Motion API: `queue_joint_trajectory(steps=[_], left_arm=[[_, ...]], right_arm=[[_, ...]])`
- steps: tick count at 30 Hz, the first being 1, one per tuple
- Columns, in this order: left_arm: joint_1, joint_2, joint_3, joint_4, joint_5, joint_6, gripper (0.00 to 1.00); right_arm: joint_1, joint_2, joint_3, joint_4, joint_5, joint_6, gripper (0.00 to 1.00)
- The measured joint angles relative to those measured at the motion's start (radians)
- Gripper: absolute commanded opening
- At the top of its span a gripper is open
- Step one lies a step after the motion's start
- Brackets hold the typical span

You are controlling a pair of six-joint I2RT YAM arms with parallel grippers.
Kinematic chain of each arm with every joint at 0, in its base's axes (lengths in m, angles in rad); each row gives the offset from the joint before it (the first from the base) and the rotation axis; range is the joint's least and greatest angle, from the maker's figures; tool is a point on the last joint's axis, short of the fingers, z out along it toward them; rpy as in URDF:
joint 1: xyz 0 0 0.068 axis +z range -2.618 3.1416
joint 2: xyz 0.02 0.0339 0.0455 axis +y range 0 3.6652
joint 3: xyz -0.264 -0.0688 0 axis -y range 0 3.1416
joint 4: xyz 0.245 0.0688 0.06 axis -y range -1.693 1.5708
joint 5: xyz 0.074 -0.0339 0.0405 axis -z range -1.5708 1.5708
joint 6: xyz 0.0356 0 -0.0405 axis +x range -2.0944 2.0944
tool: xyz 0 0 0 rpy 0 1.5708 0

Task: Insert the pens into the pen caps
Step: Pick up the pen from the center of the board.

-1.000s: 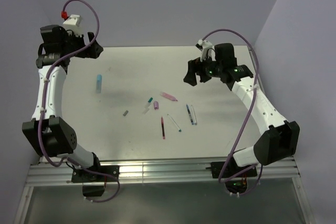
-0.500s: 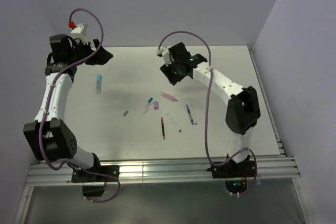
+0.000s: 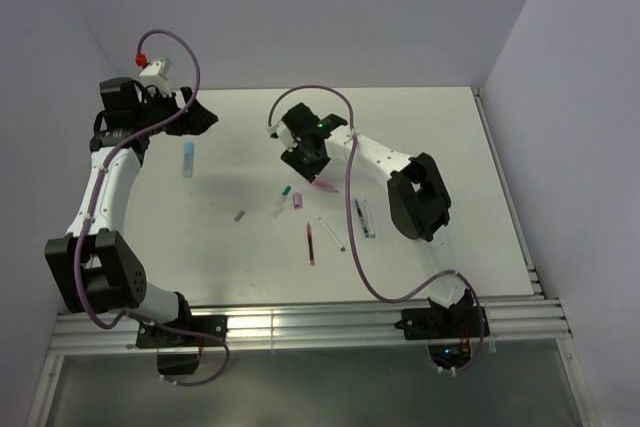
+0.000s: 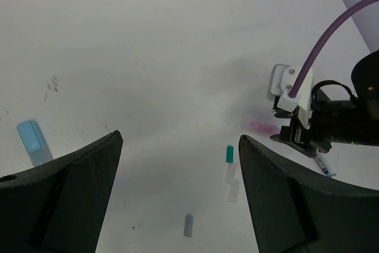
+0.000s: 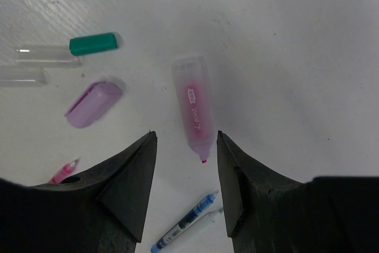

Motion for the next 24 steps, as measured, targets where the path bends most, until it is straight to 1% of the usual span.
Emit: queue_joint_trajectory(steps=[1,2,3,7,16,19,22,23,24], left_arm=[[0.0,0.0,0.0,0.0,0.001,0.0,0.87],[0.0,0.0,0.0,0.001,0.001,-0.001,0.87],[0.0,0.0,0.0,0.003,0.001,-0.002,0.87],[0.0,0.0,-0.006,0.016,0.002,-0.004,0.87],[0.0,0.0,-0.006,0.027,0.028,-0.004,0.88],[0.0,0.0,-0.006,0.029,0.031,-0.004,0.88],[0.0,0.0,-0.006,0.029,0.034,-0.003,0.87],[0.0,0.0,-0.006,0.029,0.035,-0.003,0.87],[0.0,0.0,-0.006,0.029,0.037,-0.003,0.87]], right_arm=[[0.003,0.007,0.0,-0.008,0.003,-0.002,0.53],[0.004,0.012,0.0,-0.016,0.004,-0.006,0.5],[0.004,0.016,0.0,-0.022,0.006,-0.01,0.49],[0.006,0.024,0.0,-0.026,0.013,-0.018,0.49],[0.006,0.081,-0.006,-0.025,0.038,-0.051,0.54],[0.006,0.098,-0.009,-0.029,0.041,-0.062,0.54],[0.006,0.114,-0.012,-0.029,0.041,-0.073,0.44],[0.006,0.117,-0.015,-0.028,0.04,-0.077,0.39],[0.006,0.119,-0.019,-0.029,0.037,-0.082,0.37]])
